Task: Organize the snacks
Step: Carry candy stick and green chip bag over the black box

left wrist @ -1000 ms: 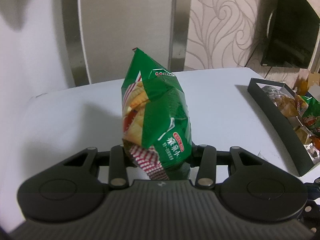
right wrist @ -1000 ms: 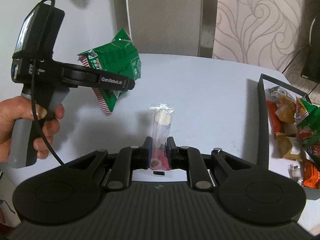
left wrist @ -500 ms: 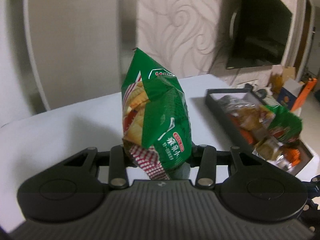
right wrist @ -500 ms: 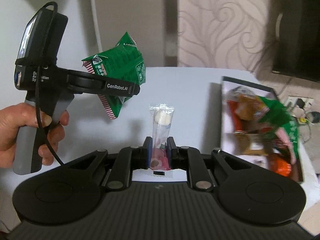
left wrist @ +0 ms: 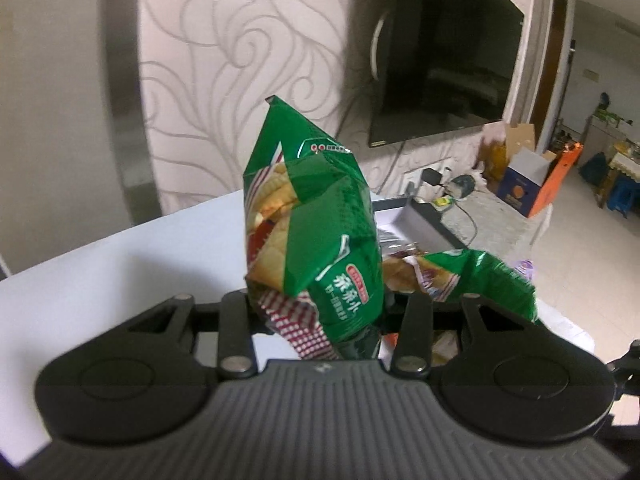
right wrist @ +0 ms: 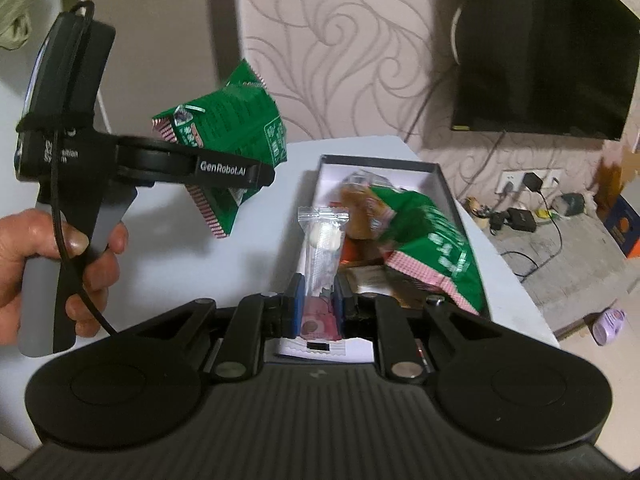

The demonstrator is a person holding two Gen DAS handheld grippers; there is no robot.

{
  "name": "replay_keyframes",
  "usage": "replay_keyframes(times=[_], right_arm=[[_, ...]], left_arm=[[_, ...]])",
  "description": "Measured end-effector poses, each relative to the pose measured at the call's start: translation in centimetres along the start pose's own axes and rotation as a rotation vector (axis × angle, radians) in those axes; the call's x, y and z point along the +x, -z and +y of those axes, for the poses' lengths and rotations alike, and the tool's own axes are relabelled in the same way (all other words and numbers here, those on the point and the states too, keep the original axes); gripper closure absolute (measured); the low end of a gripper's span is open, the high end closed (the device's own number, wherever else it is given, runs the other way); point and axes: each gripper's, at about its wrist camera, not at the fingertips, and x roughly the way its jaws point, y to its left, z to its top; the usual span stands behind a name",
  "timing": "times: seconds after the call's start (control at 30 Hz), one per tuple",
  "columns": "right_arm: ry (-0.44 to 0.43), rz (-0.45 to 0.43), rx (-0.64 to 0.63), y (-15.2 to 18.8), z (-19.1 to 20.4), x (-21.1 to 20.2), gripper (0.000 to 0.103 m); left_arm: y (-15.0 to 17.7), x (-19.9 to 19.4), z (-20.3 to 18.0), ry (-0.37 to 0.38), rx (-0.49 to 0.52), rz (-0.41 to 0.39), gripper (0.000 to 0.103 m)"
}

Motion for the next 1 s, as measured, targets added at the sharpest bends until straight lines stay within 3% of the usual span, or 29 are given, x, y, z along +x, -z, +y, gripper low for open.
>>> replay_keyframes(times=[0.37,0.67,0.83,1.0], right_arm=[[0.024,0.052,-0.025,0.0,-2.3,2.1,0.085],[0.028,0.109,-0.075,0.1,-3.0,5.4,0.085],[0.019,0.121,-0.092,-0.7,-3.0,7.0,0.085],[0.013,0.137,-0.094,-1.3,-3.0,8.7,0.084]], left_arm=[[-1.1,4.5,-3.9,0.081,0.010,0.030,0.057],[-0.9,6.6,-5.9,0.091,0.048,0.044,0.055],[-0.8,7.0,-5.7,0.083,0.056,0.045,0.039],[-0.7,7.2,-5.3,0.072,0.059,0.046,0.037]])
